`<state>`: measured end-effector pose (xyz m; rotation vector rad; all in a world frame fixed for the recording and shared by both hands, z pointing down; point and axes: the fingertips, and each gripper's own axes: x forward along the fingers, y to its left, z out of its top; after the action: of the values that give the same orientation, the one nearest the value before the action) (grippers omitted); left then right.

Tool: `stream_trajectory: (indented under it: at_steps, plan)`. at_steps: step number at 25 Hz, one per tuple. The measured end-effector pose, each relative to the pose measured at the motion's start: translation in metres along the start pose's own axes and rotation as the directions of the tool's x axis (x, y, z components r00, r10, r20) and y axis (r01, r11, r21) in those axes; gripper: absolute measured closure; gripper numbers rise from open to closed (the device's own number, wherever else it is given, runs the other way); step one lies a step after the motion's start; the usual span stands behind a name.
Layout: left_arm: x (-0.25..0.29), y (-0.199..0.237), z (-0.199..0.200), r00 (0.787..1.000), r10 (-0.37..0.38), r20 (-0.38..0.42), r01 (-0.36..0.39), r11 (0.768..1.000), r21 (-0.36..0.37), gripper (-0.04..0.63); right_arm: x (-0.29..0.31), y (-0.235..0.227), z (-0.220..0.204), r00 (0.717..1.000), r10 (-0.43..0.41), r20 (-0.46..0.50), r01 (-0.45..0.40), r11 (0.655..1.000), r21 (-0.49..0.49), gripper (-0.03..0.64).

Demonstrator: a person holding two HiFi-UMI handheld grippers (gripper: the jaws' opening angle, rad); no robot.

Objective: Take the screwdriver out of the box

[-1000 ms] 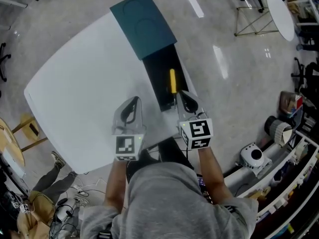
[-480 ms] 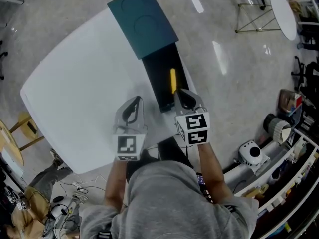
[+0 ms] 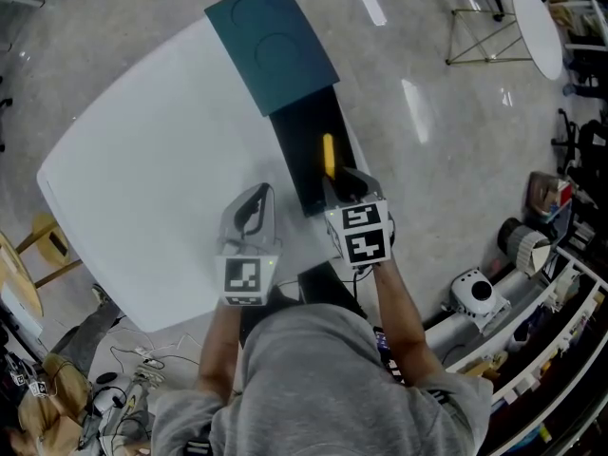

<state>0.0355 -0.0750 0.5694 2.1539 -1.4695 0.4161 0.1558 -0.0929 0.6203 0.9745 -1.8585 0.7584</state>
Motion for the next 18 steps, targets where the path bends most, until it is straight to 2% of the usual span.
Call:
stream_trajectory:
  at_steps: [7, 18]
  plan:
    - [0.001, 0.006, 0.002, 1.000, 0.014, 0.000, -0.014, 1.000, -0.008, 0.583, 0.010, 0.004, -0.003, 0.995, 0.013, -0.098, -0.014, 1.000, -0.003, 0.494]
    - [-0.004, 0.019, -0.001, 0.999, 0.041, -0.004, -0.041, 0.999, -0.027, 0.583, 0.020, 0.006, -0.006, 0.989, -0.001, -0.150, 0.000, 1.000, -0.003, 0.492]
